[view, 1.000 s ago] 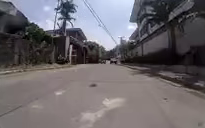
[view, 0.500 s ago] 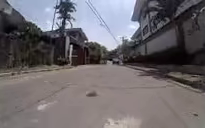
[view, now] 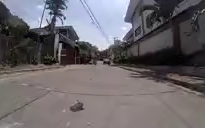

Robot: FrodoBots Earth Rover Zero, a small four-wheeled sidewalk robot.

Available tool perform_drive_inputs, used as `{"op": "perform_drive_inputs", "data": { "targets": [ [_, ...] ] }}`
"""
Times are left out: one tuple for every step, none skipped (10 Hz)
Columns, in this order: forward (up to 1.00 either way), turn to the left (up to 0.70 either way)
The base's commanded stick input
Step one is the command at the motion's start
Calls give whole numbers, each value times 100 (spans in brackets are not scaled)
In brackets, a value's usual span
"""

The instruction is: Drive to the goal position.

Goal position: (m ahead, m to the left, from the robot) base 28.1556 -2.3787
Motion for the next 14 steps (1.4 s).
{"op": "perform_drive_inputs", "data": {
  "targets": [
    [100,0],
    [100,-1],
    [100,-6],
    [100,-26],
    [100,-37],
    [100,-39],
    [100,-34],
    [100,-23],
    [100,-9],
    [100,0],
    [100,0],
    [100,-7],
    [100,-24],
    [100,-37]
  ]
}}
